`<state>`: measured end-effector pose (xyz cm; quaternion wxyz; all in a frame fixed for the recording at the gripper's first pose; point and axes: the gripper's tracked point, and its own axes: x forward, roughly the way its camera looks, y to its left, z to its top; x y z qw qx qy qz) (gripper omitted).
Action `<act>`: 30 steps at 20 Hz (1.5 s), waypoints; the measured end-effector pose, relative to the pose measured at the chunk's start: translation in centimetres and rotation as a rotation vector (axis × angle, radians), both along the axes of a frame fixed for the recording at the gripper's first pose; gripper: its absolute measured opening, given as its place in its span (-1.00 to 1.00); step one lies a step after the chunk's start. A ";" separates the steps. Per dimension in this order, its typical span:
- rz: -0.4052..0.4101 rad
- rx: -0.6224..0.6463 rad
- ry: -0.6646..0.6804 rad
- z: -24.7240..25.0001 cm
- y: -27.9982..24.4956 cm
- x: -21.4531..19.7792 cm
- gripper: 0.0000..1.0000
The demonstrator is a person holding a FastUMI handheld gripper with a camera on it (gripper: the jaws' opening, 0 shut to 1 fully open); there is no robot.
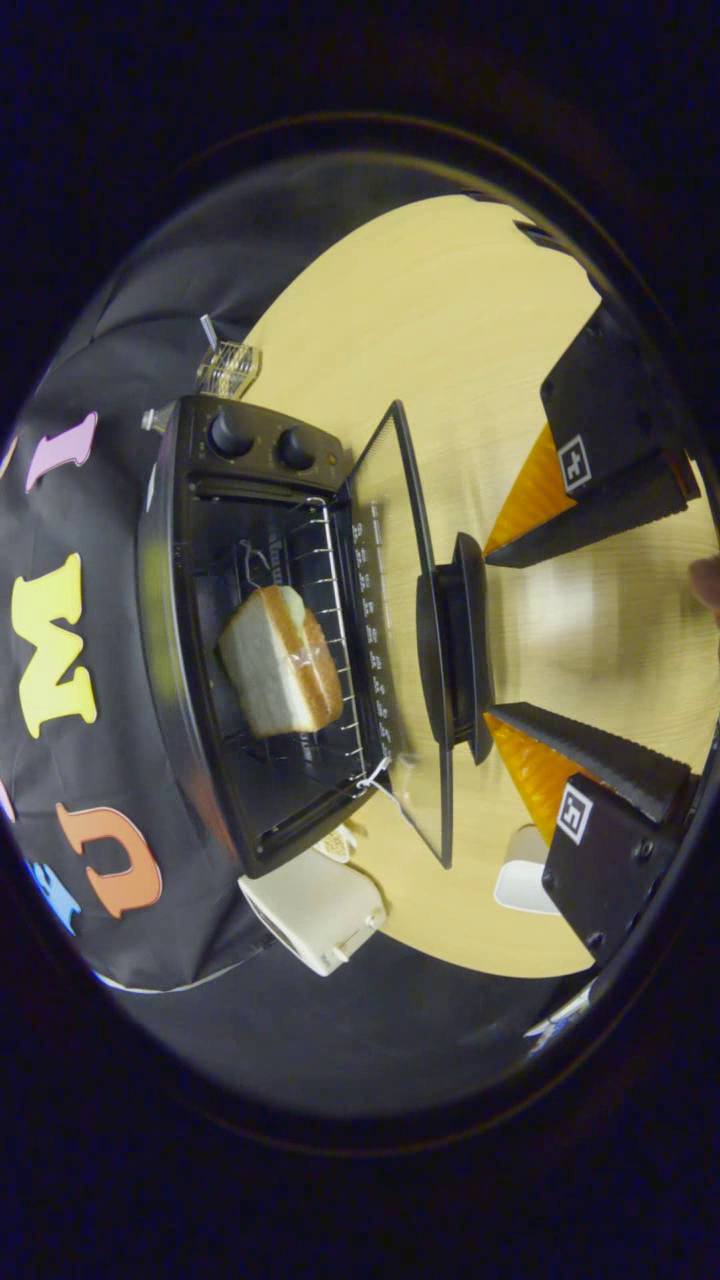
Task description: Open the toaster oven, put the food inside, and close the toaster oven door.
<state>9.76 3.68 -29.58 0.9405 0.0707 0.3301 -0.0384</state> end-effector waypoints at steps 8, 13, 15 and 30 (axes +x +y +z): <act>0.012 -0.074 -0.201 9.1 -1.2 5.0 0.81; 0.030 -0.105 -0.380 19.5 -1.7 3.7 0.81; 0.031 -0.116 -0.453 23.2 -2.0 2.6 0.81; 0.011 -0.112 -0.626 30.4 -2.5 -11.0 1.00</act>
